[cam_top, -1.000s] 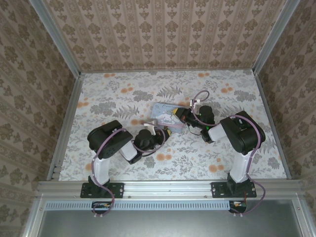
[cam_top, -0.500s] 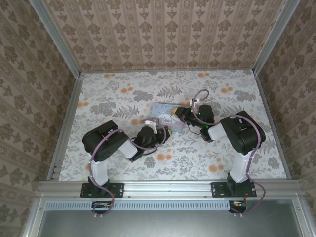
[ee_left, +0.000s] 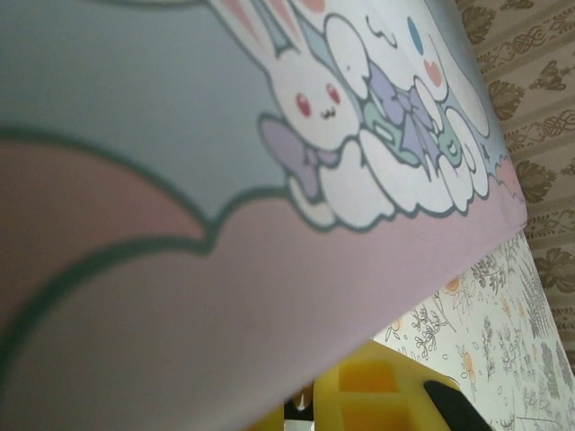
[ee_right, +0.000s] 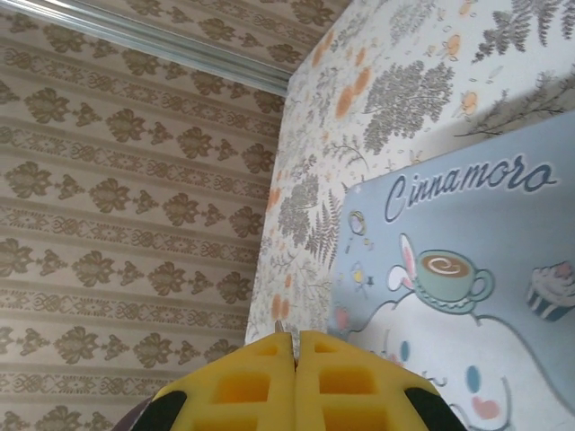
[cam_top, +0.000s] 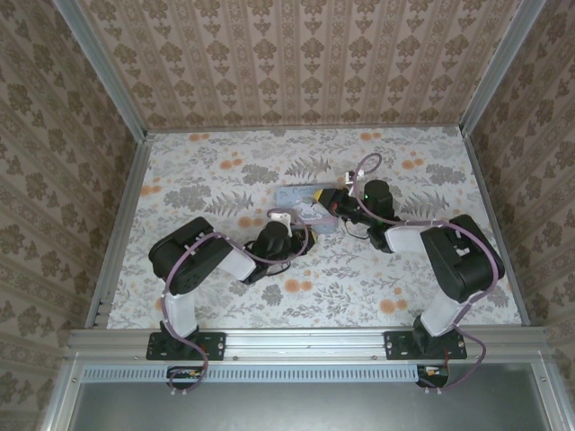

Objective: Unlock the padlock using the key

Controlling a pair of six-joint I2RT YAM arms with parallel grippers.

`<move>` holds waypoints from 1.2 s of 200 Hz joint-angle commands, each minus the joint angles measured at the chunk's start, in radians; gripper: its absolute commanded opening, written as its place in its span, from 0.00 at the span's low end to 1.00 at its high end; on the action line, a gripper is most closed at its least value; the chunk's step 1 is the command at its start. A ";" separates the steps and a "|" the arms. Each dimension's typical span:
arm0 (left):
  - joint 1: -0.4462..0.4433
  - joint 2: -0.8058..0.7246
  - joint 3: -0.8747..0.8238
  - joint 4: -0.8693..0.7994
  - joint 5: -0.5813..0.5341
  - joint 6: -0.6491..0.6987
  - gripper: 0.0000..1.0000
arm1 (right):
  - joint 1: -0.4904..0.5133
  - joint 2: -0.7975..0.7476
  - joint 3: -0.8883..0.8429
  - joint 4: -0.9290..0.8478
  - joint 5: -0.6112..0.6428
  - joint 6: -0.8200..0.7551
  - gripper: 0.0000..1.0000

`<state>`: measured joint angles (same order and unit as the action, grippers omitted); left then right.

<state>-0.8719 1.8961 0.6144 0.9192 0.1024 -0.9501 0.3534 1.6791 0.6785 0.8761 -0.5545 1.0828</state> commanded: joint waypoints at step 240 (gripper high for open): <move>0.076 -0.109 0.043 -0.215 0.292 -0.132 0.00 | 0.060 -0.305 -0.520 0.122 0.124 0.019 0.00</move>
<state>-0.8104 1.8236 0.6811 0.6960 0.3321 -1.0046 0.4068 1.2514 0.1432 0.8173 -0.4282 1.0542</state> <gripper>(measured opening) 0.090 0.065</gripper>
